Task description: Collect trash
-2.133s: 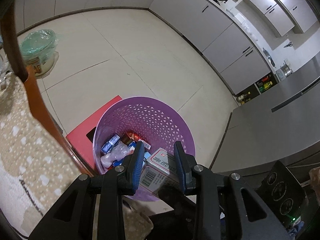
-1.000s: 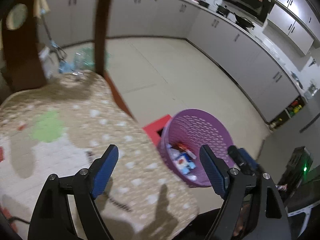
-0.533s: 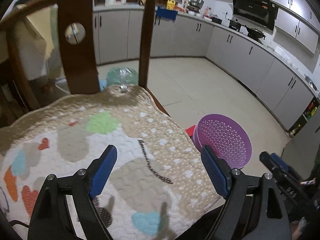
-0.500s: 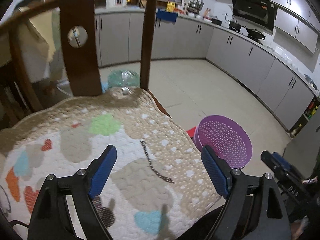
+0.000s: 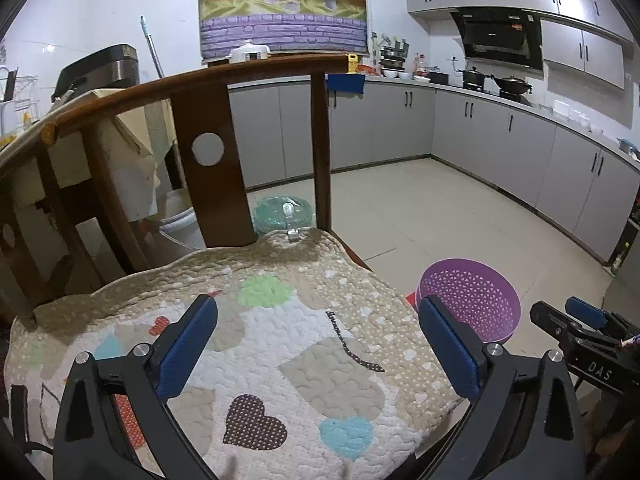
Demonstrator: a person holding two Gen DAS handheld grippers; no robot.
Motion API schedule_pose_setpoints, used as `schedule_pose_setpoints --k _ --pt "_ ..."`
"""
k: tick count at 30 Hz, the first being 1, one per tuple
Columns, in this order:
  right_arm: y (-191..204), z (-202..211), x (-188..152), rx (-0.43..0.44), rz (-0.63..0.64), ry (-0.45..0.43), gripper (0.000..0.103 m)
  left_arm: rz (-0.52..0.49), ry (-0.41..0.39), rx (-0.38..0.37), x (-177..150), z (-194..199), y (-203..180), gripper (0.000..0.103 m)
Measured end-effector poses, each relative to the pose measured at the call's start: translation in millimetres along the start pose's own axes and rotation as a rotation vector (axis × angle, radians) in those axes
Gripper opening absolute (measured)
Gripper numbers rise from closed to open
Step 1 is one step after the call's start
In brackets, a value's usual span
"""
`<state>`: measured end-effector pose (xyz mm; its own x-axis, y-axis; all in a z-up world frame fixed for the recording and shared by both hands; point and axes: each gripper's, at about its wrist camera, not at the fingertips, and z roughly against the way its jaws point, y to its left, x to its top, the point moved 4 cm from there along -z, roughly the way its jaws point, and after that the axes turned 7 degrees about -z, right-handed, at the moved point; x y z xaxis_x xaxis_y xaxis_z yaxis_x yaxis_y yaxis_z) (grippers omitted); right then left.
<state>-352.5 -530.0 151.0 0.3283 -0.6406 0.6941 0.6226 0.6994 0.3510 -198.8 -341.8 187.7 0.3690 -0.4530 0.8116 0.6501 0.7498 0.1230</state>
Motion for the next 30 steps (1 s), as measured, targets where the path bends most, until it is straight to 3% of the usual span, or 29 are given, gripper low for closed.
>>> schedule_pose_setpoints --k 9,12,30 --pt "-1 11 -6 -0.020 0.017 0.010 0.087 0.010 -0.104 0.062 8 31 -4 0.103" --pt "-3 14 -8 -0.026 0.017 0.013 0.087 0.002 -0.120 0.047 8 35 -8 0.103" --pt "-20 11 -28 -0.095 0.017 0.072 0.088 -0.080 0.129 -0.026 -30 2 -46 0.103"
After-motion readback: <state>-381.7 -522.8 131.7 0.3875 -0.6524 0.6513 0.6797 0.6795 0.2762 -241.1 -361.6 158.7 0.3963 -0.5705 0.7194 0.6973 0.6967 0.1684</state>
